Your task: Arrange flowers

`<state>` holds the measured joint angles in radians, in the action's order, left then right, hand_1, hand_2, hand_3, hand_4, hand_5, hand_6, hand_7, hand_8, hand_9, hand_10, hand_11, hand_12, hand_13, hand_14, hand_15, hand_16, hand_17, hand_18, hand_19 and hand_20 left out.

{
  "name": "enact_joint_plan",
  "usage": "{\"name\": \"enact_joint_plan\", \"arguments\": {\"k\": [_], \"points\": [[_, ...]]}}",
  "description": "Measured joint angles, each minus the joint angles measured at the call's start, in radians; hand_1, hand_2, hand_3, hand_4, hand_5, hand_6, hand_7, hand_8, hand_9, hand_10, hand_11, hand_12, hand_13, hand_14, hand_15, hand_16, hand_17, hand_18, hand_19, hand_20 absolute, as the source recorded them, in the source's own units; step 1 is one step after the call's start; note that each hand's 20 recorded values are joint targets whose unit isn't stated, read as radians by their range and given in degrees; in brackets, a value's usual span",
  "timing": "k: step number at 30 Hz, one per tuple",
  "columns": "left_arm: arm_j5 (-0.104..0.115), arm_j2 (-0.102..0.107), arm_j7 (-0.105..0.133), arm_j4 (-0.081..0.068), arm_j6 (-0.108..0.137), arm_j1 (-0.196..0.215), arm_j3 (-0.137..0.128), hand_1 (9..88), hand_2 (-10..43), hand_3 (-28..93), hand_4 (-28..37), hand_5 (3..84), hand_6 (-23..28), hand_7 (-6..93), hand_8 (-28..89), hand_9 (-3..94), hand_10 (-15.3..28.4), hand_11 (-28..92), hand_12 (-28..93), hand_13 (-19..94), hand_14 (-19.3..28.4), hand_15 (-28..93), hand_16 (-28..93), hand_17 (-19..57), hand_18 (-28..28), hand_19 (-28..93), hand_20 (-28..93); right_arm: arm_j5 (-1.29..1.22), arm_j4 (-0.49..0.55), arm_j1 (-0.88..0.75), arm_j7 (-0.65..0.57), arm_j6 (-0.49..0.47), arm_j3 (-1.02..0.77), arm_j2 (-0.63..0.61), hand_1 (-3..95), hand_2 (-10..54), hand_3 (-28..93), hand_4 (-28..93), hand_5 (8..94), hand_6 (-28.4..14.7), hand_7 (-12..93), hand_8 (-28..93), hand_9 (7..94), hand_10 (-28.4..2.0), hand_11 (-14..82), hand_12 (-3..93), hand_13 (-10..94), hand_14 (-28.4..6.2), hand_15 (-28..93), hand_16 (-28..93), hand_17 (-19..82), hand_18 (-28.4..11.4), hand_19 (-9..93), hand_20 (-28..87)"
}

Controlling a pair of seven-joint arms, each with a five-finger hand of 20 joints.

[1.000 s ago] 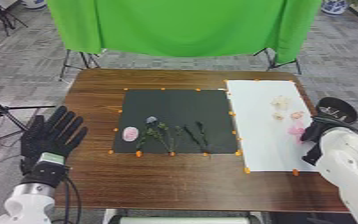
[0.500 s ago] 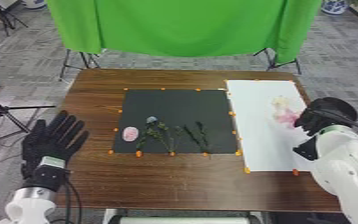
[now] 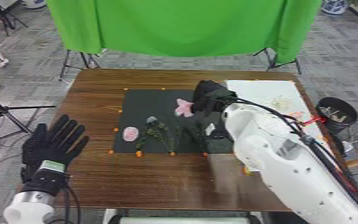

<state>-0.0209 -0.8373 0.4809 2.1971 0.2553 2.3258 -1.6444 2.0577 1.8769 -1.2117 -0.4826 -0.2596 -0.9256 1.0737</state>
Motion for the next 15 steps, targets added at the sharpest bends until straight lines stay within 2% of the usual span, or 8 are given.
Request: {"name": "enact_joint_plan", "arguments": {"k": [3, 9, 15], "points": [[0.0, 0.002, 0.0, 0.0, 0.001, -0.002, 0.002, 28.4, 11.6, 73, -28.3, 41.7, 9.4, 14.7, -9, 35.1, 15.7, 19, 11, 24, 16.3, 36, -7, -7.6, 15.6, 39, 8, 0.005, -0.021, 0.058, 0.021, -0.032, 0.059, 0.054, 57.0, -1.2, 66, -28, 75.0, 0.5, 18, 0, 80.8, -10.7, 11.0, 21.7, 72, -9.1, 36, 27, 34, -21.4, 81, 32], [0.001, 0.014, 0.001, 0.001, 0.008, -0.002, 0.002, 28.5, 11.6, 73, -28.3, 41.7, 9.4, 14.7, -9, 35.1, 15.7, 19, 11, 24, 16.3, 36, -7, -7.6, 15.6, 39, 8, 0.021, -0.11, 0.155, 0.072, -0.168, 0.137, 0.131, 57.4, -2.1, 67, -28, 75.1, 0.5, 18, 0, 80.1, -10.8, 10.7, 22.0, 72, -8.7, 36, 28, 34, -21.5, 81, 33], [0.0, 0.02, -0.008, -0.003, 0.011, -0.019, 0.009, 28.5, 11.6, 72, -28.3, 41.7, 9.4, 14.8, -9, 35.1, 15.7, 19, 11, 24, 16.4, 36, -7, -7.7, 15.6, 39, 8, 0.069, -0.196, 0.214, 0.078, -0.114, 0.226, 0.155, 57.5, -2.3, 67, -28, 74.7, 0.5, 19, -1, 80.0, -10.9, 10.0, 22.4, 72, -8.5, 35, 30, 34, -21.5, 81, 33]]}}
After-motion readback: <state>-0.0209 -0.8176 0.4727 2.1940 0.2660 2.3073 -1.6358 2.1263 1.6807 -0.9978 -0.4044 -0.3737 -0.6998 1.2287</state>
